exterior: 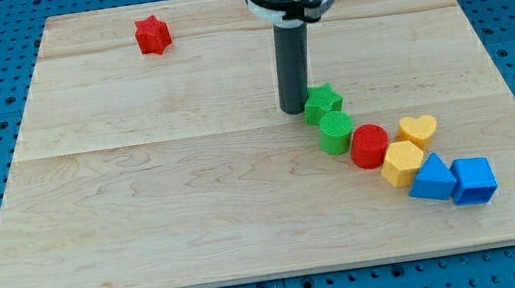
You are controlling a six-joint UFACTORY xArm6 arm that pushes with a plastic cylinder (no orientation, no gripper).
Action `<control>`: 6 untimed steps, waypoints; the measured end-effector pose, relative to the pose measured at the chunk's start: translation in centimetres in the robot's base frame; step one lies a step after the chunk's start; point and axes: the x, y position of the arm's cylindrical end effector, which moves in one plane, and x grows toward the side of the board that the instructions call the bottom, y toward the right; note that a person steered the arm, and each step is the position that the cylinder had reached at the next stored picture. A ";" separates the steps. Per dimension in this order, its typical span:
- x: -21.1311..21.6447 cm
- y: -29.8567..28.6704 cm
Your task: Move the red star into the bottom left side of the green circle
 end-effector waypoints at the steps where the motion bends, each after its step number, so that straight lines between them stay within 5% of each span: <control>1: -2.7 -1.8; 3: -9.9 -22.1; 4: -17.5 -26.2; 5: -19.2 -18.2; 6: -13.9 -13.0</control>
